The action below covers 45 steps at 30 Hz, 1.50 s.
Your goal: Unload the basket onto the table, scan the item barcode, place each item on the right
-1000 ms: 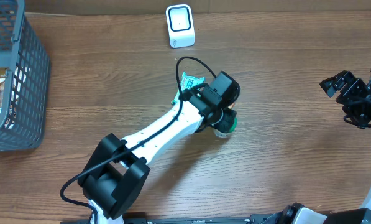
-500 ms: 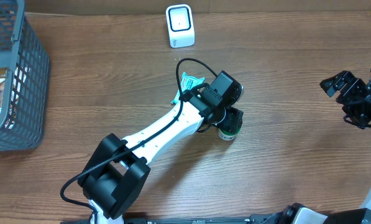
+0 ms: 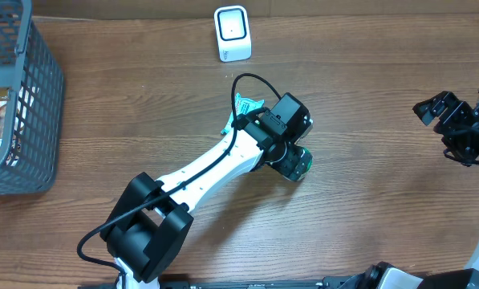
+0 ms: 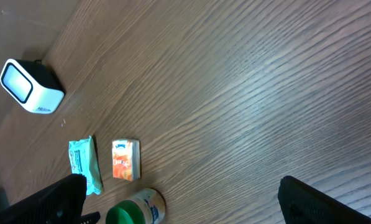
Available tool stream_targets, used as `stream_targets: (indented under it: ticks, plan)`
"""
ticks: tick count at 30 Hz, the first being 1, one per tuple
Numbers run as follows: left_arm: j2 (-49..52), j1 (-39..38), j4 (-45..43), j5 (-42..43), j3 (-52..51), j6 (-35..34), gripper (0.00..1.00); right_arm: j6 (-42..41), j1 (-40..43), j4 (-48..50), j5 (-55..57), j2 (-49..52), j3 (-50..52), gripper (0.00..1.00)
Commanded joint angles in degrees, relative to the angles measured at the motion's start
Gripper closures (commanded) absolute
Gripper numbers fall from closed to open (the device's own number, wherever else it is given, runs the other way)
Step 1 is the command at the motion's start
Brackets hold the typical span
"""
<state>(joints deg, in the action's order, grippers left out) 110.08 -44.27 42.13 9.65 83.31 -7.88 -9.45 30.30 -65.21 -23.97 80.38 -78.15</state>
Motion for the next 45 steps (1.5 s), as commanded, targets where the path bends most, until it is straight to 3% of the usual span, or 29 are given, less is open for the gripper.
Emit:
stream_targets:
  ticks: [1,8,17,21,28,45]
  plan:
    - [-0.7,-1.0,0.2,-0.4,1.2,7.1,0.07,-0.4,0.2,0.2,0.0,0.1,-1.2,0.00]
    - [-0.7,-1.7,0.2,4.5,1.0,8.9,0.10,-0.4,0.2,0.2,0.0,0.1,-1.2,0.00]
    - [-0.7,-1.7,2.7,5.5,-0.8,-1.9,0.14,-0.4,0.2,0.2,0.0,0.1,-1.2,0.00]
    - [-0.7,-2.6,3.2,6.9,-0.8,-2.4,0.14,-0.4,0.2,0.2,0.0,0.1,-1.2,0.00]
    - [-0.7,-3.0,-0.4,-2.5,-0.8,-1.4,0.18,-0.4,0.2,0.2,0.0,0.1,-1.2,0.00]
    - [-0.7,-3.5,2.9,10.4,-0.8,-1.2,0.23,-0.4,0.2,0.2,0.0,0.1,-1.2,0.00]
